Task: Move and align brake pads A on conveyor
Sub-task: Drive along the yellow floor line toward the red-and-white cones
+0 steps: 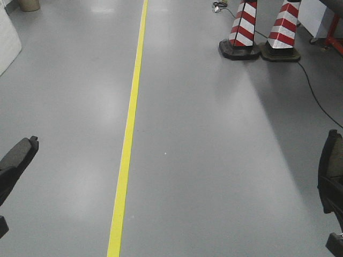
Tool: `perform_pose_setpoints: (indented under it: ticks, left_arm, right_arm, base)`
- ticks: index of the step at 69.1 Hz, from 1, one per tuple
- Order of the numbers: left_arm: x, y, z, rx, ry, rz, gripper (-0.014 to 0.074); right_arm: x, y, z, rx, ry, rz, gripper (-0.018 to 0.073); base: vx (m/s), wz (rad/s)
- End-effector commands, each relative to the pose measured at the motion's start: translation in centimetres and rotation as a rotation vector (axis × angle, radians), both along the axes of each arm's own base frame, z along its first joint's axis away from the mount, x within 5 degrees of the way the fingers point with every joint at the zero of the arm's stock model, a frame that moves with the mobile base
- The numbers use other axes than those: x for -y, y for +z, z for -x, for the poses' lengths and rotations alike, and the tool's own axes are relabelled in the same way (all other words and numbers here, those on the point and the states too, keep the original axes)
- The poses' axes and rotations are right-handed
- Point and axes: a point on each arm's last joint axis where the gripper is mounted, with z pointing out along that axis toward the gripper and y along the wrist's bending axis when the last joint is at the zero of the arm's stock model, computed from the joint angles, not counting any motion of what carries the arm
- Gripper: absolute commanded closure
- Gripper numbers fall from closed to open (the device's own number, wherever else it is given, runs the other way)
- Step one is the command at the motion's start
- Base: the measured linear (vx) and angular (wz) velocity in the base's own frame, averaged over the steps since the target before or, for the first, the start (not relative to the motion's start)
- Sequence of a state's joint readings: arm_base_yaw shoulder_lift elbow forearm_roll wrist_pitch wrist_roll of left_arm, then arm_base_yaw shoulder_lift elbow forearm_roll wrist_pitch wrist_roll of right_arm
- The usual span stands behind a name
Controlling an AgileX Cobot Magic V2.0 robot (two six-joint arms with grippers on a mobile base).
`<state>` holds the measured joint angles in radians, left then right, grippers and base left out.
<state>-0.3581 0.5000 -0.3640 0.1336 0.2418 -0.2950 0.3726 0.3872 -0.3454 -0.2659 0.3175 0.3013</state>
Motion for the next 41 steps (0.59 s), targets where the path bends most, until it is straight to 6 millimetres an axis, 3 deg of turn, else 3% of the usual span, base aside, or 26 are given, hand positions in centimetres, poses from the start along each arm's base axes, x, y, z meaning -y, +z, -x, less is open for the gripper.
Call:
perform_pose_setpoints:
  ticks: [1, 41]
  left_arm:
    - [0.24, 1.88, -0.23, 0.117, -0.015, 0.044, 0.0489]
    - [0.24, 1.88, -0.23, 0.117, -0.015, 0.044, 0.0489]
  right_arm:
    - [-0.22, 1.79, -0.1, 0.119, 0.024, -0.019, 0.0557]
    - [-0.22, 1.79, -0.1, 0.119, 0.024, -0.019, 0.0557]
  base:
    - [0.54, -0.04]
    - [0.54, -0.03]
